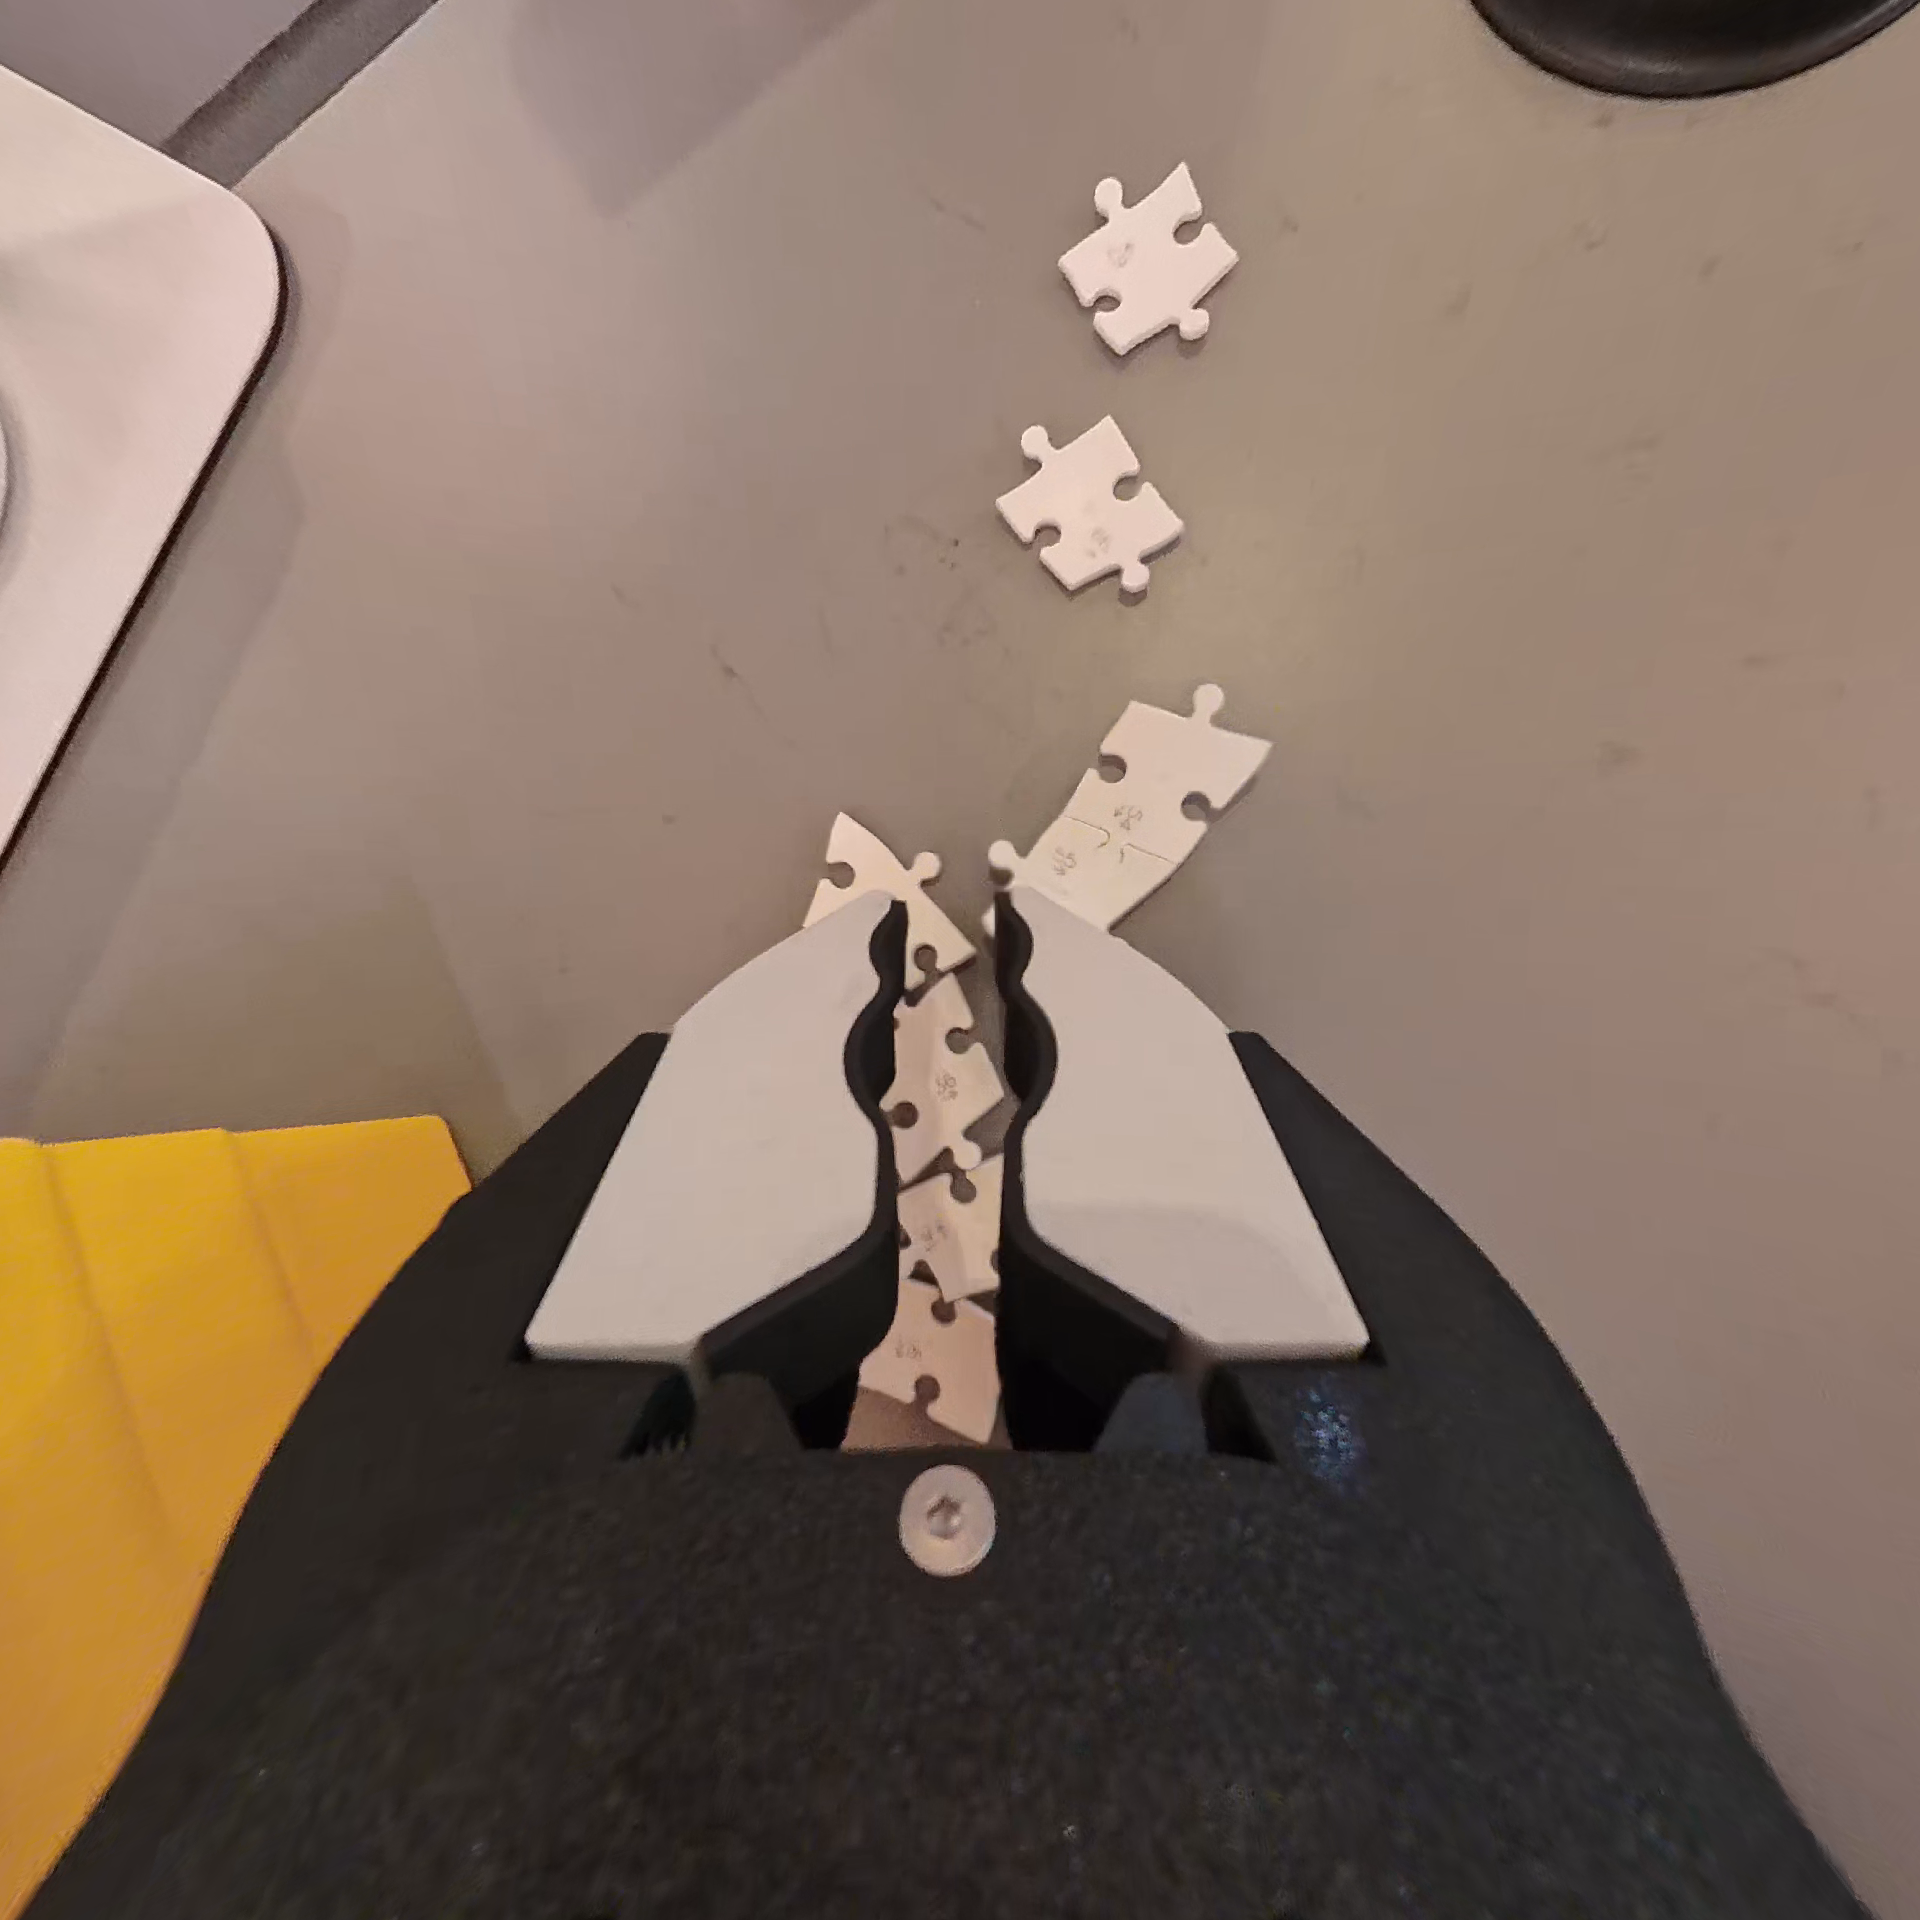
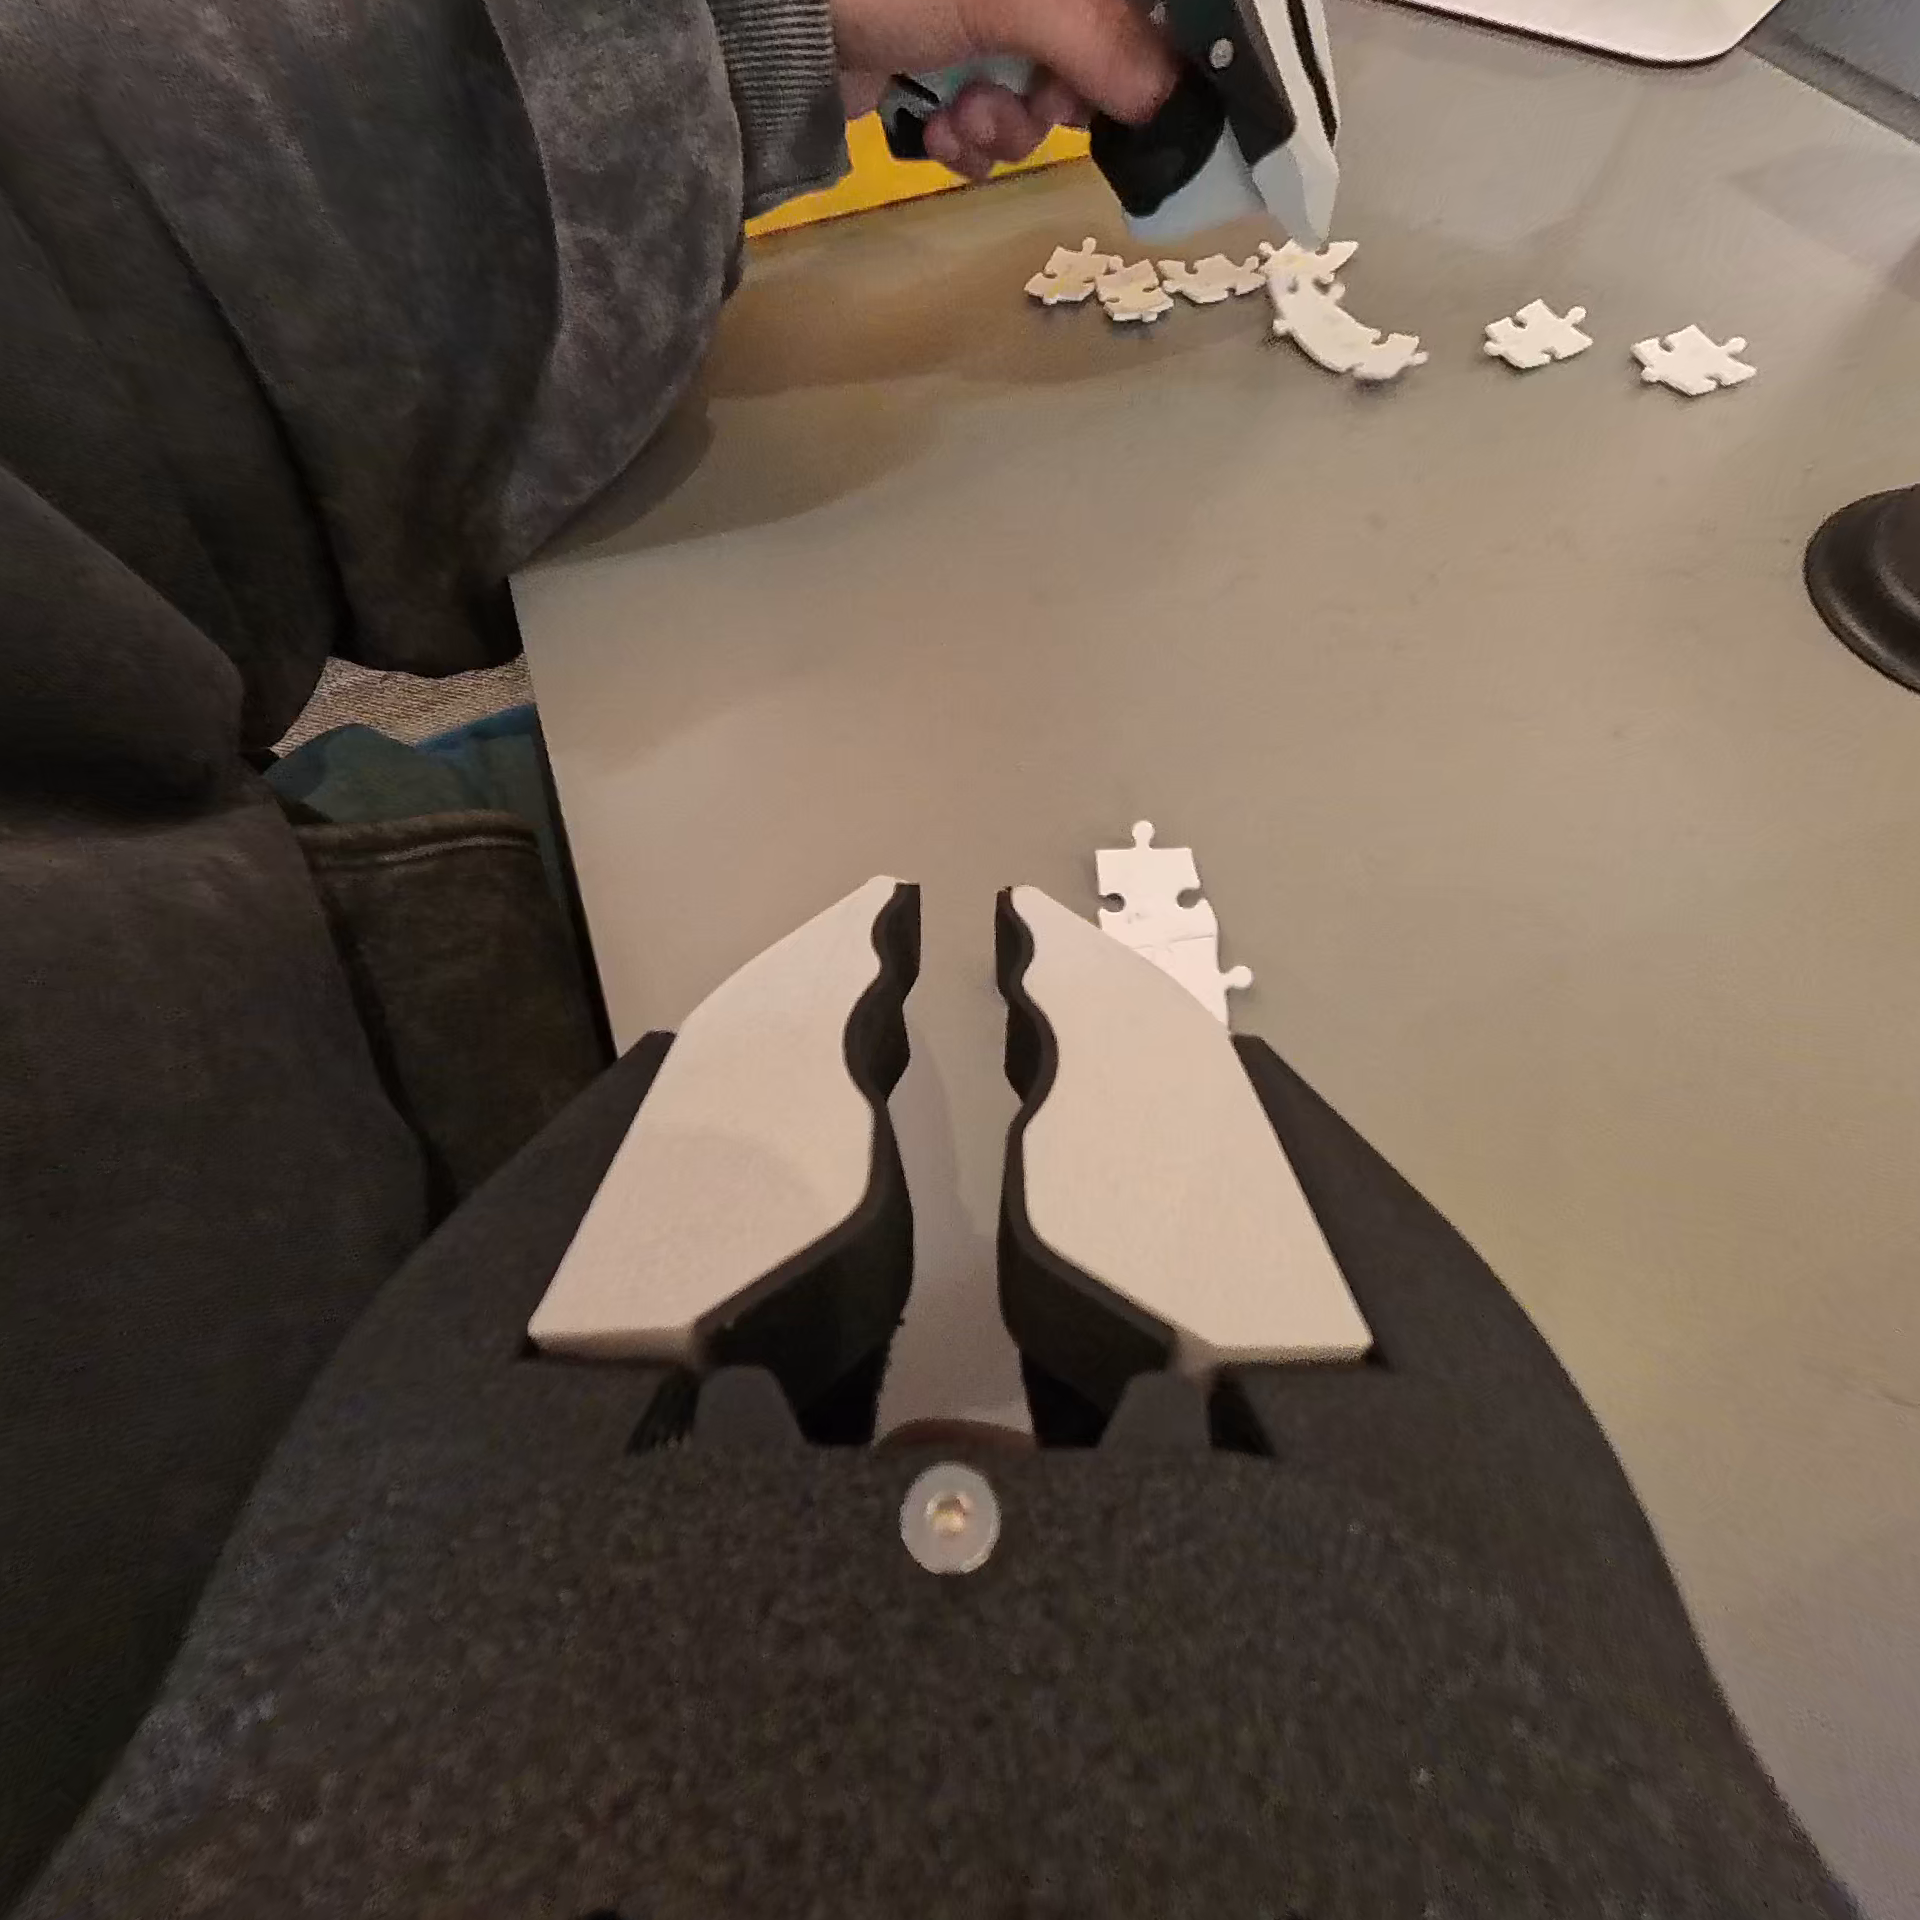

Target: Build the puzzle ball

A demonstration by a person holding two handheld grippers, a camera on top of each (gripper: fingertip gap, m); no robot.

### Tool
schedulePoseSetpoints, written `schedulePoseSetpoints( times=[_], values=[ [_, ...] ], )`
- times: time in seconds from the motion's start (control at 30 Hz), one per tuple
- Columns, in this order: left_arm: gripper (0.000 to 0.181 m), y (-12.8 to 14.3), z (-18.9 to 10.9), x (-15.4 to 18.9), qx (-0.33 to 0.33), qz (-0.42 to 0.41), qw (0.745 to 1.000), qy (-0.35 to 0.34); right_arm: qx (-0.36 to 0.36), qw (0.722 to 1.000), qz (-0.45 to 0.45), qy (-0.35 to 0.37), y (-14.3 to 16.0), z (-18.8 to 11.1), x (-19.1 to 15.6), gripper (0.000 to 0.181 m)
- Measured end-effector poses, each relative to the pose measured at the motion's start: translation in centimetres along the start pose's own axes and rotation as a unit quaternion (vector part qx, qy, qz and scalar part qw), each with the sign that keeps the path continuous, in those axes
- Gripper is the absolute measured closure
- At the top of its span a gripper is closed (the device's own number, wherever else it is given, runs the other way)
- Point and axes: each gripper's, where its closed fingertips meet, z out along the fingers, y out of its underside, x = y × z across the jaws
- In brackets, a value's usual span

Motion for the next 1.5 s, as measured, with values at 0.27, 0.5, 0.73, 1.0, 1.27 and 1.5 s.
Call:
schedulePoseSetpoints(
  times=[0.27, 0.5, 0.73, 1.0, 1.27, 1.5],
  values=[
    [0.170, 1.5, 0.7, 1.3, -0.019, 0.002, 0.999, 0.030, -0.001, 1.000, 0.005, 0.001, 0.3, -0.2, 0.0, 0.168],
    [0.169, 1.8, 0.0, 1.8, -0.006, -0.007, 0.999, 0.031, -0.005, 1.000, 0.002, -0.007, 0.3, 0.0, -0.5, 0.167],
    [0.173, -0.3, 0.3, 1.4, 0.023, 0.015, 0.999, 0.020, -0.007, 1.000, -0.002, -0.007, 0.3, -0.1, -0.8, 0.168],
    [0.181, -0.6, 2.1, 2.8, 0.007, 0.020, 0.998, 0.067, -0.013, 1.000, -0.001, -0.008, 0.6, 0.0, -0.8, 0.167],
    [0.181, -0.7, 2.5, 2.7, 0.006, 0.015, 0.998, 0.062, -0.017, 1.000, 0.001, -0.013, 0.8, 0.1, -0.8, 0.167],
    [0.159, -4.5, 1.5, 1.8, 0.048, -0.033, 0.998, 0.037, -0.010, 1.000, 0.001, -0.009, 0.6, -0.2, -0.7, 0.167]
  ],
)
